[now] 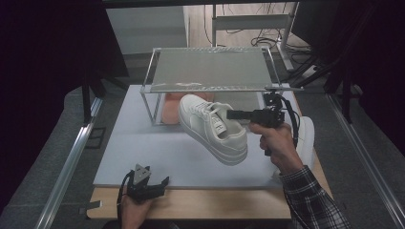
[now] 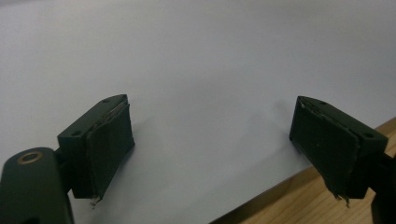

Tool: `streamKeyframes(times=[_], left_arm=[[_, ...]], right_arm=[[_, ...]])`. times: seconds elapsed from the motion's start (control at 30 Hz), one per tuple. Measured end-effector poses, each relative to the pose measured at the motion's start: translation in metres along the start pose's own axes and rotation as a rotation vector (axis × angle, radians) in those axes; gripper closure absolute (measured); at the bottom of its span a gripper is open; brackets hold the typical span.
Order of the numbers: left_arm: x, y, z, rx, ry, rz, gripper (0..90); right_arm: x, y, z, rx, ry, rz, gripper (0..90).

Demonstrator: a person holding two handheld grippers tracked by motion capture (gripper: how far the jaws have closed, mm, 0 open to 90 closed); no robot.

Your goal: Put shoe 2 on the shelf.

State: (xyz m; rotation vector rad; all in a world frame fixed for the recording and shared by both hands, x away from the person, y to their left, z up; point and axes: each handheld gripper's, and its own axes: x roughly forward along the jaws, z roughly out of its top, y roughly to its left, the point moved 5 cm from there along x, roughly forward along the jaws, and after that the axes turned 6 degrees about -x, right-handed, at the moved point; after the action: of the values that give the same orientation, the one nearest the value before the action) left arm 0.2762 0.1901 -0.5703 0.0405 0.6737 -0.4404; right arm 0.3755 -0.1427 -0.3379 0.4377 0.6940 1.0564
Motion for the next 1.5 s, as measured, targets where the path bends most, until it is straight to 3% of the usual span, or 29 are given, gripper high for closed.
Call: streamKeyframes(times=[0.3, 0.53, 1.5], left_arm=[[0.000, 0.000, 0.000, -0.001, -0.001, -0.001, 13.2], [0.000, 0.000, 0.000, 0.001, 0.001, -0.001, 13.2], [0.000, 0.000, 0.000, -0.002, -0.001, -0.001, 13.2]], right_arm=[[0.001, 0.009, 0.019, 0.003, -0.037, 0.009, 83.8], [0.002, 0.008, 0.034, 0.012, -0.088, 0.005, 83.8], [0.025, -0.035, 0.091, 0.067, -0.263, -0.167, 83.7]])
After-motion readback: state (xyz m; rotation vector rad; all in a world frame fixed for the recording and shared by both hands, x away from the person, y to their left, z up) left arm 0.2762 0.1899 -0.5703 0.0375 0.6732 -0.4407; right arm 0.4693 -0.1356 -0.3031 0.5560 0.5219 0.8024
